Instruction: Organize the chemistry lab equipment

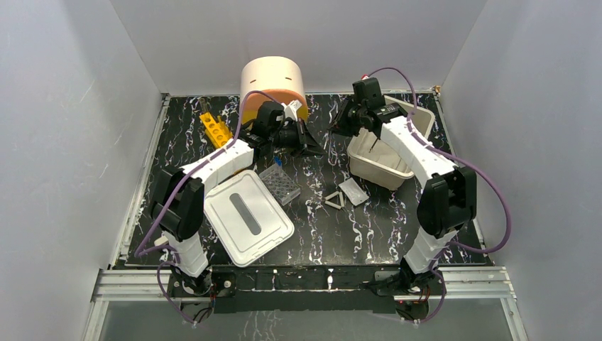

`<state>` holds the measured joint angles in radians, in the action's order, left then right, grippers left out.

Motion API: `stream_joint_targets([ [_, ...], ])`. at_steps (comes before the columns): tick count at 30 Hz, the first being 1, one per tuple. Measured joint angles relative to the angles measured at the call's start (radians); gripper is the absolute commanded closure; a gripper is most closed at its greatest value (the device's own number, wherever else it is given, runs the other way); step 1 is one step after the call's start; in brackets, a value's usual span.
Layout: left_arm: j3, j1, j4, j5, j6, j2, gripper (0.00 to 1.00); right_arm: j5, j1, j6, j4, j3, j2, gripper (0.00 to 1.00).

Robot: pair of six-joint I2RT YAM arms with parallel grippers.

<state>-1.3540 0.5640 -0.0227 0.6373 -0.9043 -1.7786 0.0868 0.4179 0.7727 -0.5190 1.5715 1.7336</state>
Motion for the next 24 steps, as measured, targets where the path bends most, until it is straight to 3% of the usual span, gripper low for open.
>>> stream_joint_targets([
  [4,0.0,0.002,-0.006,0.0,0.023,0.006,1.0,0.038,-0.002,0.011,0.007,-0.014,-0.009,0.57],
  [9,0.0,0.002,-0.024,-0.001,0.034,0.008,1.0,0.08,0.001,0.015,0.002,-0.05,-0.018,0.59],
  [17,0.0,0.002,-0.026,0.002,0.043,0.008,1.0,0.099,0.002,0.015,0.003,-0.064,-0.03,0.99],
  [18,0.0,0.001,-0.029,0.007,0.042,0.008,0.97,0.1,0.002,0.016,0.007,-0.064,-0.032,1.0],
  [22,-0.001,0.001,-0.037,0.009,0.05,0.009,0.52,0.082,0.002,0.018,0.019,-0.071,-0.046,1.0],
  [24,-0.003,0.001,-0.037,0.01,0.05,0.01,0.37,0.063,-0.001,0.017,0.02,-0.078,-0.06,1.0],
])
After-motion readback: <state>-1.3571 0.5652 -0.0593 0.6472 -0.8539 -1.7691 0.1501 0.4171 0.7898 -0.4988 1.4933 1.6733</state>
